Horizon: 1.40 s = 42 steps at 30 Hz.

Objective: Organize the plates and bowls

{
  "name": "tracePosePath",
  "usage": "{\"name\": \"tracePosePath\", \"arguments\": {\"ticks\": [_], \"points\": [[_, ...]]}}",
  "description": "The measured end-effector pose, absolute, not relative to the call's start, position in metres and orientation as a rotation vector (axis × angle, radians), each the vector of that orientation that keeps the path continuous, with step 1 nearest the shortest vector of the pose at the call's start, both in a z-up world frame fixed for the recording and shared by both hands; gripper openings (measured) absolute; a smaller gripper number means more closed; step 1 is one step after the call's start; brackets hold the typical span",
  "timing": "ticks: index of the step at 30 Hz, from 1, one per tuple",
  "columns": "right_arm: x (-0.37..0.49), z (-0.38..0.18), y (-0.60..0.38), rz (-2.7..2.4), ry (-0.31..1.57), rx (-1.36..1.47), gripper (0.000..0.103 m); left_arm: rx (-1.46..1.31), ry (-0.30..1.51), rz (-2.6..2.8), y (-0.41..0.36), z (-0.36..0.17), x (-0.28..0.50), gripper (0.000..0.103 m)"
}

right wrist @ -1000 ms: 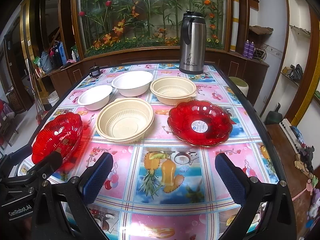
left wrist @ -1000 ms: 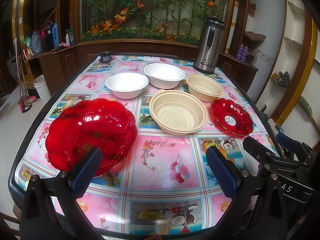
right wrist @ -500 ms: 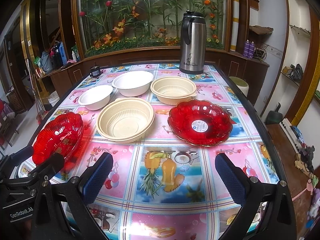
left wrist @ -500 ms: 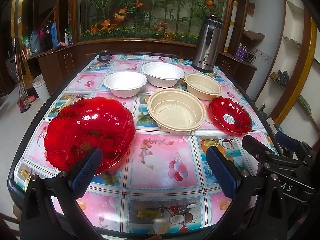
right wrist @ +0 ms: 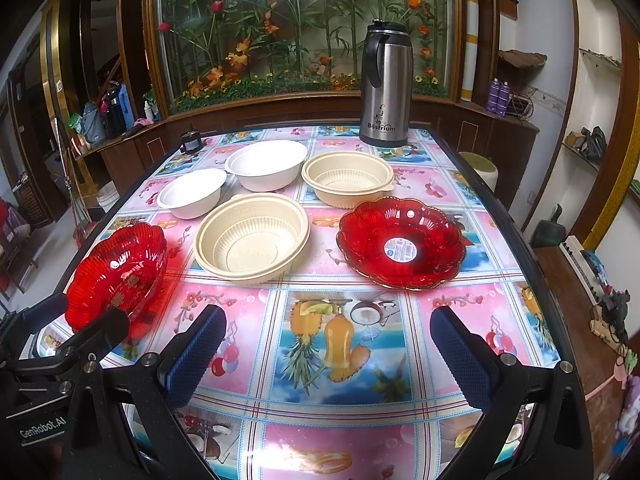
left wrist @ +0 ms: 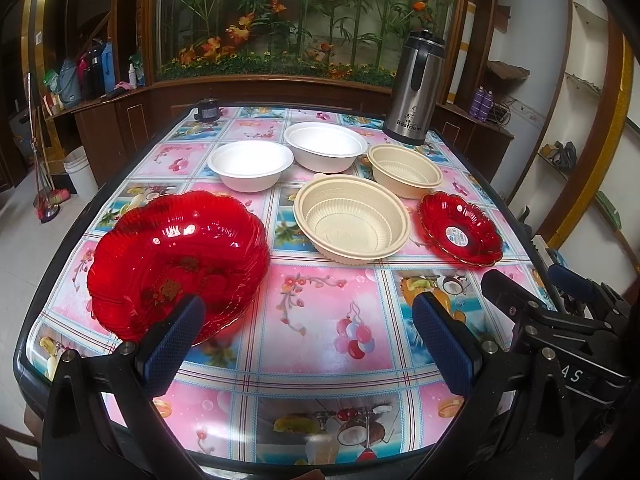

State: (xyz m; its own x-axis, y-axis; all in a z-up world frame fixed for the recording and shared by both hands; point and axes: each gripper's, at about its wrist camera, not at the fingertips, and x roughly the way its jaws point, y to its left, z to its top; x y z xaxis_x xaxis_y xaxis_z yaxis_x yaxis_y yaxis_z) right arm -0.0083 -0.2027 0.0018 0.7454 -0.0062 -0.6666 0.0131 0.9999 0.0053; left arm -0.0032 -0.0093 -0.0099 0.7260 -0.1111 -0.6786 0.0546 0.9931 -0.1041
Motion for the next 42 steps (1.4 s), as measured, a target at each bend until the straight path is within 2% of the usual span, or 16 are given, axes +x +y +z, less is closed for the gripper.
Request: {"name": "tracePosePath", "arguments": {"ticks": [6, 11, 18, 20, 22, 24, 27, 30, 32, 33, 34, 36, 37, 42], "points": [[-0.007, 0.002, -0.204, 0.029, 0.738, 0.052, 0.103, -0.110, 0.742, -0.129, 0.009, -0.005, -0.006, 0.103], [0.001, 0.001, -0.204, 0.185, 0.781, 0.194, 0.103, -0.216, 0.709, 0.026, 0.086, -0.003, -0.006, 0.103], [0.038, -0.021, -0.153, 0.407, 0.913, 0.294, 0.101, -0.352, 0.848, 0.205, 0.162, -0.045, 0.027, 0.103], [0.056, -0.032, -0.133, 0.456, 0.963, 0.317, 0.099, -0.334, 0.875, 0.230, 0.167, -0.054, 0.035, 0.103], [0.069, -0.043, -0.119, 0.471, 1.010, 0.340, 0.087, -0.339, 0.895, 0.237, 0.170, -0.061, 0.043, 0.103], [0.087, -0.056, -0.103, 0.493, 1.065, 0.362, 0.080, -0.346, 0.924, 0.259, 0.177, -0.069, 0.050, 0.103], [0.109, -0.074, -0.084, 0.478, 1.128, 0.367, 0.067, -0.361, 0.950, 0.261, 0.182, -0.077, 0.059, 0.092], [0.127, -0.088, -0.068, 0.458, 1.168, 0.369, 0.060, -0.346, 1.002, 0.277, 0.184, -0.090, 0.068, 0.069], [0.135, -0.095, -0.059, 0.447, 1.182, 0.344, 0.055, -0.353, 1.036, 0.274, 0.185, -0.100, 0.073, 0.039], [0.138, -0.098, -0.056, 0.437, 1.193, 0.334, 0.048, -0.343, 1.055, 0.280, 0.184, -0.105, 0.074, 0.034], [0.140, -0.101, -0.055, 0.431, 1.206, 0.333, 0.035, -0.342, 1.055, 0.269, 0.182, -0.107, 0.074, 0.031], [0.144, -0.109, -0.049, 0.427, 1.232, 0.319, 0.016, -0.322, 1.041, 0.255, 0.175, -0.107, 0.072, 0.021], [0.143, -0.108, -0.048, 0.441, 1.230, 0.322, 0.013, -0.302, 1.039, 0.264, 0.172, -0.106, 0.071, 0.021], [0.138, -0.100, -0.043, 0.444, 1.207, 0.280, 0.012, -0.326, 1.028, 0.276, 0.176, -0.097, 0.055, 0.020]]}}
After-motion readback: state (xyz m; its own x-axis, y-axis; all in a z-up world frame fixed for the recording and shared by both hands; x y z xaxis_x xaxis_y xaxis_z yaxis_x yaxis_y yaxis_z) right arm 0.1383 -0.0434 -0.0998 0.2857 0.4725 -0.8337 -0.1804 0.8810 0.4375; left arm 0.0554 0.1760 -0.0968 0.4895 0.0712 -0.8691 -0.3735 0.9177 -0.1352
